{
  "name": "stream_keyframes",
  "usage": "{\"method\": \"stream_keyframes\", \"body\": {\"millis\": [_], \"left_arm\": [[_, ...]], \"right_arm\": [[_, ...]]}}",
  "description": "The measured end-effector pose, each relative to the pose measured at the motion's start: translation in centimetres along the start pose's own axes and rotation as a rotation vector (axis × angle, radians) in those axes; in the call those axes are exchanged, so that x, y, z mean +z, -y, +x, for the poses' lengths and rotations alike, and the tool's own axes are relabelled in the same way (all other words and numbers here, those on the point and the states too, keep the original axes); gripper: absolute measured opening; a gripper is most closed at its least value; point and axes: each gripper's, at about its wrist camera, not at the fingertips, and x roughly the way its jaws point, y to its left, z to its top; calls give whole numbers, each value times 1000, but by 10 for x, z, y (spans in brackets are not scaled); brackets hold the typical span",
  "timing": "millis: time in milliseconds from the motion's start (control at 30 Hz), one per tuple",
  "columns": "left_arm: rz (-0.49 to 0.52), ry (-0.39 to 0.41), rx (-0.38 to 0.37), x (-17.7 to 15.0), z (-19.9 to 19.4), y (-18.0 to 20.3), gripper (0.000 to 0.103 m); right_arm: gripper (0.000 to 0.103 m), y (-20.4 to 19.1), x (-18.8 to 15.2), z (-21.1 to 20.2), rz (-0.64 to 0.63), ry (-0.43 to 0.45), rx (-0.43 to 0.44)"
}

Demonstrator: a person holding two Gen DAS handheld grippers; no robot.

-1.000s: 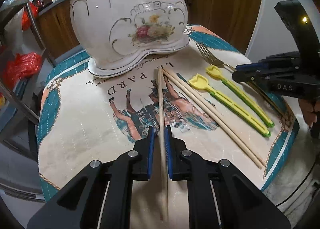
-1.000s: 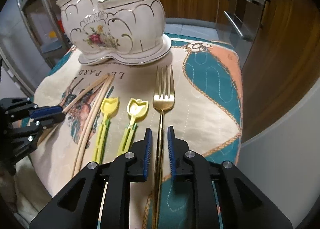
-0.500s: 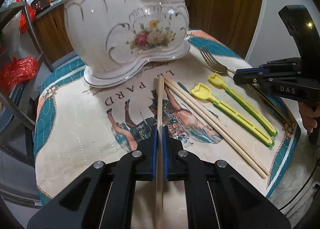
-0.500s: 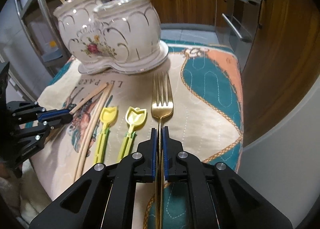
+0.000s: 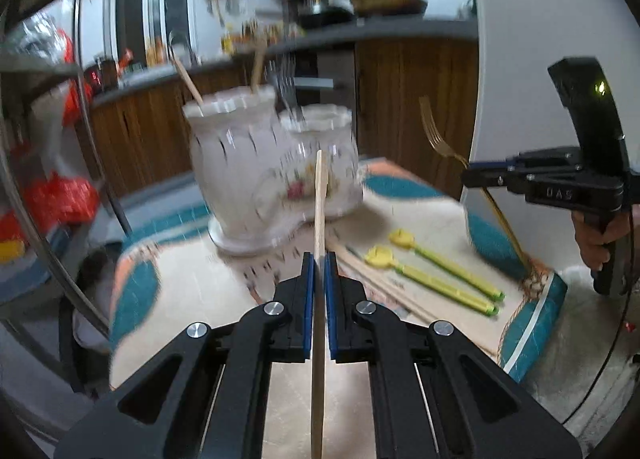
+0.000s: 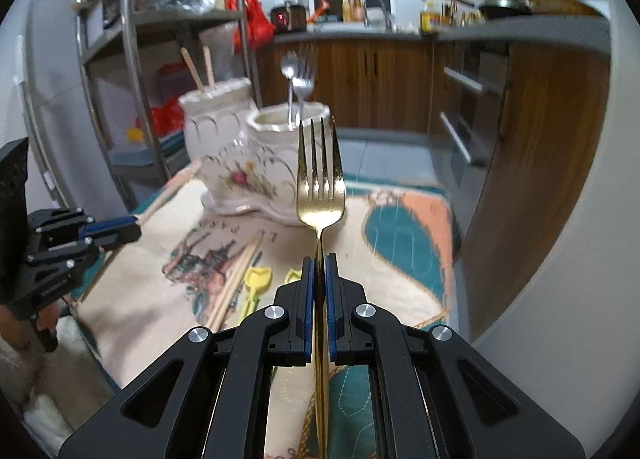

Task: Organize utensils
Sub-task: 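Lift the chopstick toward the tall pot while the right tool lifts the gold fork toward the holder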

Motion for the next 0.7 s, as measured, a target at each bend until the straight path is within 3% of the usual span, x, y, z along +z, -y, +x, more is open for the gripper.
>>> {"method": "stream_keyframes", "body": {"millis": [367, 500, 700], "left_arm": [[-128, 330, 32, 31, -47, -31, 5], [-196, 394, 9, 52, -42, -54, 5], [-298, 448, -71, 89, -21, -87, 5]], "right_arm": [[7, -11, 42, -31, -19, 264, -33], [7, -9, 71, -26, 3, 319, -20], [7, -6, 110, -16, 17, 330, 16]]}}
